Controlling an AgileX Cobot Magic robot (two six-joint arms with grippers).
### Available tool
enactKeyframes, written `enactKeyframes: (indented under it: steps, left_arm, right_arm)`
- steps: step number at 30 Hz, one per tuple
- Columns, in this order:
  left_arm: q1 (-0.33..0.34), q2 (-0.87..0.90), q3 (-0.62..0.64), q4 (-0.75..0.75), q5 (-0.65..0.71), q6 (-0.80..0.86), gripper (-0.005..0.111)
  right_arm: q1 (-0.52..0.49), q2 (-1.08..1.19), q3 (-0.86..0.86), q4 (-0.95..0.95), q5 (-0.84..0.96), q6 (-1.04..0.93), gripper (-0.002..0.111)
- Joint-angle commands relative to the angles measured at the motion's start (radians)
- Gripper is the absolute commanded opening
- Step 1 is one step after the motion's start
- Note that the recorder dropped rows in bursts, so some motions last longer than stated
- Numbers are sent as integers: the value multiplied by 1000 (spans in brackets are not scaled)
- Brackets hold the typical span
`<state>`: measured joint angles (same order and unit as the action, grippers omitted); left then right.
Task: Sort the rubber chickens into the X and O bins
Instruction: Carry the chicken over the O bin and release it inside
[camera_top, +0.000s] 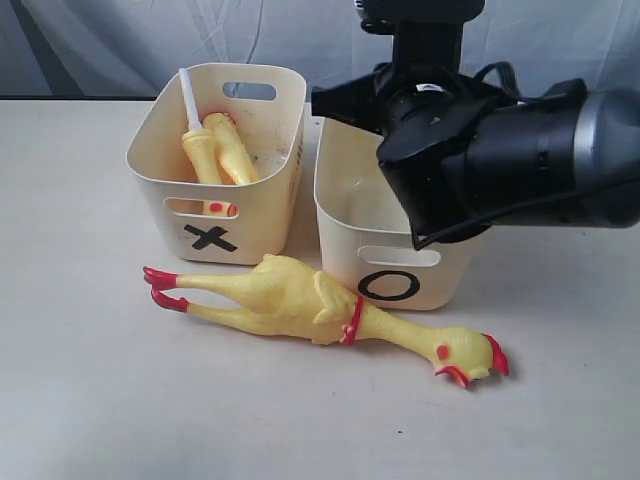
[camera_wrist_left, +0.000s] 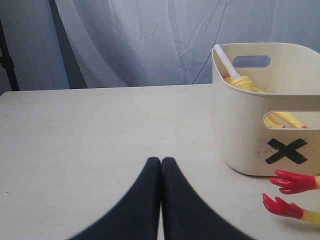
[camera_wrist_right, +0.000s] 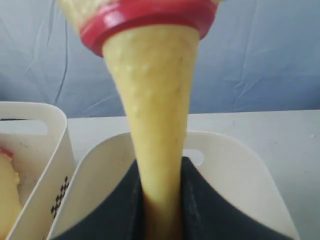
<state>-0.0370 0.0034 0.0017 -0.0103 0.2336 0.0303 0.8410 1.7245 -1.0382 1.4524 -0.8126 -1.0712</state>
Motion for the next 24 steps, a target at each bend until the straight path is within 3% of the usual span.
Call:
enactKeyframes:
  steps: [1, 11, 19, 24]
  left_arm:
    - [-4, -3, -2, -7, -1, -1, 0]
    - [-4, -3, -2, -7, -1, -1, 0]
    - [-4, -3, -2, -7, -1, -1, 0]
    - [-4, -3, -2, -7, -1, -1, 0]
  right_arm:
    - [-3, 30, -4, 46, -27, -9, -1]
    - [-3, 47, -4, 105, 47, -24, 0]
    - [-3, 47, -4, 157, 48, -54, 42]
    - [-3, 45, -4, 210, 28, -107, 45]
